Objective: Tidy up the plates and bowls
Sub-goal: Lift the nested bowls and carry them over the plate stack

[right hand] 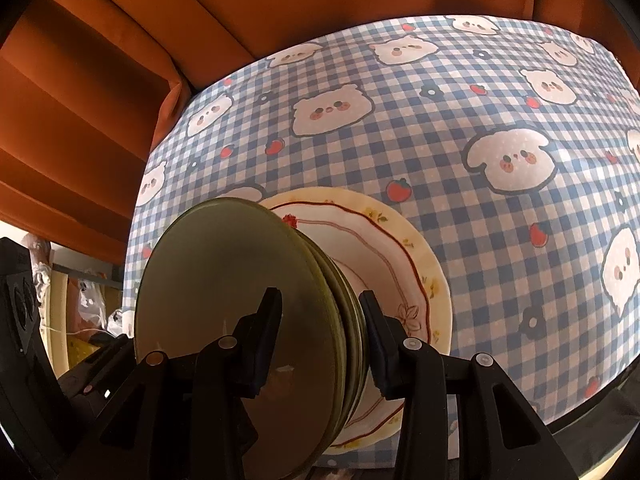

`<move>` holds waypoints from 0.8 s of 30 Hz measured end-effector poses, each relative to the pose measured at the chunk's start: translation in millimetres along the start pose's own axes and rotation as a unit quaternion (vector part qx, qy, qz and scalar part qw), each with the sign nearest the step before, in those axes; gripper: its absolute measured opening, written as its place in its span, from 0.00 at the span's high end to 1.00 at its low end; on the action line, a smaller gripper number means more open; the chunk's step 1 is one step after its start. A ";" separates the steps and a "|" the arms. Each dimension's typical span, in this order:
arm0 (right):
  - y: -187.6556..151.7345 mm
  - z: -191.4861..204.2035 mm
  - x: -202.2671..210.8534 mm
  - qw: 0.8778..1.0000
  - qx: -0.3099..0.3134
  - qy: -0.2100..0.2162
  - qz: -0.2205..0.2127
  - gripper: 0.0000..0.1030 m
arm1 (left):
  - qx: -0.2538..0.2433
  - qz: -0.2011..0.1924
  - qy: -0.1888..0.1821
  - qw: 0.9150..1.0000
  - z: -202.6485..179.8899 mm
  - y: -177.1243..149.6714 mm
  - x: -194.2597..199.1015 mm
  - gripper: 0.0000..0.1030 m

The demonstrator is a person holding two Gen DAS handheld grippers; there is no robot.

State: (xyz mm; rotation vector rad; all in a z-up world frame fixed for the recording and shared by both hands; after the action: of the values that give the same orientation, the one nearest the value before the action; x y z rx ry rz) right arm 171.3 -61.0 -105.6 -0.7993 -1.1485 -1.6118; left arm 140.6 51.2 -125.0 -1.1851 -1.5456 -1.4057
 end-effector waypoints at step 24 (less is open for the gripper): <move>-14.5 5.2 4.3 0.998 0.009 -0.057 -0.029 0.49 | -0.030 -0.063 0.017 0.997 5.8 -14.4 14.5 0.33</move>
State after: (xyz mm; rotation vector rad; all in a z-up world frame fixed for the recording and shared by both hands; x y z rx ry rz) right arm 156.1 -56.2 -104.5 -0.8630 -1.2753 -1.6183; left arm 122.8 59.5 -116.9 -1.1098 -1.5884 -1.5562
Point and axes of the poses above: each gripper's, at about its wrist camera, not at the fingertips, and x roughly against the way its jaws point, z to its left, y to its top, the point moved 4 cm from there along -x, roughly the way its jaws point, and after that the axes turned 3 degrees about -x, right-handed, at the moved point
